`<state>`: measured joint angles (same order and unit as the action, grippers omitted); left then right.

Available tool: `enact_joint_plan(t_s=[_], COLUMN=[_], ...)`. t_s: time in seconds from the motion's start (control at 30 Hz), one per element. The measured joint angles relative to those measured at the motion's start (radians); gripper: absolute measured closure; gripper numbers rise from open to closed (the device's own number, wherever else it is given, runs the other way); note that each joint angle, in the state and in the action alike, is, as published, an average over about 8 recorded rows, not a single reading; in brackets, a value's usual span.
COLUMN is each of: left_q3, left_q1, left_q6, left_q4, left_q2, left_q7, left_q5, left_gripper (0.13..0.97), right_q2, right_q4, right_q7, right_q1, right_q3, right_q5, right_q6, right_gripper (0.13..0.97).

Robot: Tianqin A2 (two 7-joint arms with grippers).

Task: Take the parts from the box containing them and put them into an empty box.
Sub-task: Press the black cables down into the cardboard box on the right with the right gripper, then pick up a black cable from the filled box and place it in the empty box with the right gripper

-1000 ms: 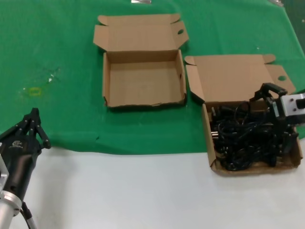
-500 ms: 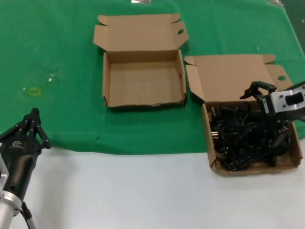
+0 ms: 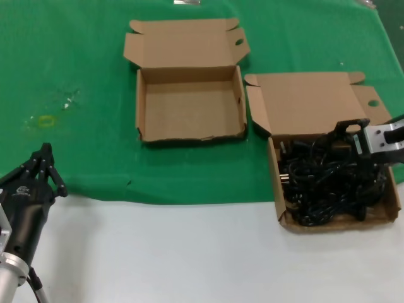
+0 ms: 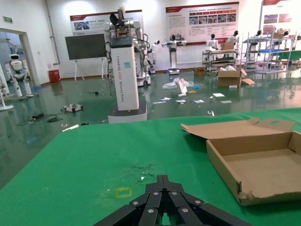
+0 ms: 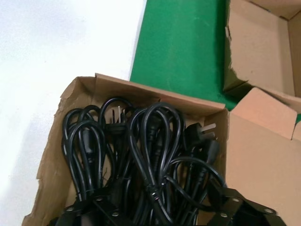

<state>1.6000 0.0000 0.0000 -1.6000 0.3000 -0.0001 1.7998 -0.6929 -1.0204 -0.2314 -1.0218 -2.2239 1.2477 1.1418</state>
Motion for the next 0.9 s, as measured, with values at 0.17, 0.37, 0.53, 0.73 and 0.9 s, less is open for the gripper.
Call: enact_joint_plan(t_s=[0.17,0.37,0.53,0.73,0.9], left_q3=[0.000,0.000,0.000,0.000,0.000], left_q1=[0.000,0.000,0.000,0.000,0.000], left_q6=[0.000,0.000,0.000,0.000,0.000], left_q4=[0.000,0.000,0.000,0.000,0.000], left_q2=[0.000,0.000,0.000,0.000,0.000], left_q7=[0.000,0.000,-0.001,-0.001,0.000], left_q5=[0.000,0.000,0.000,0.000,0.000], left_gripper=[0.953,0.953,0.953,0.953,0.953], right_q2=[-0.003,-0.004,-0.005,-0.012,-0.028], right_q4=[-0.004,-0.006,-0.008,-0.024,-0.058], right_q7=[0.007,0.008,0.008,0.017,0.047], right_q1=[0.009,0.018,0.025,0.029,0.021], right_q3=[0.008,0.017,0.024,0.034,0.047], right_q5=[-0.010,-0.017,-0.021,-0.023,-0.017], right_q6=[0.004,0.005,0.004,0.010,0.037], right_gripper=[0.409,0.569,0.664,0.772,0.843])
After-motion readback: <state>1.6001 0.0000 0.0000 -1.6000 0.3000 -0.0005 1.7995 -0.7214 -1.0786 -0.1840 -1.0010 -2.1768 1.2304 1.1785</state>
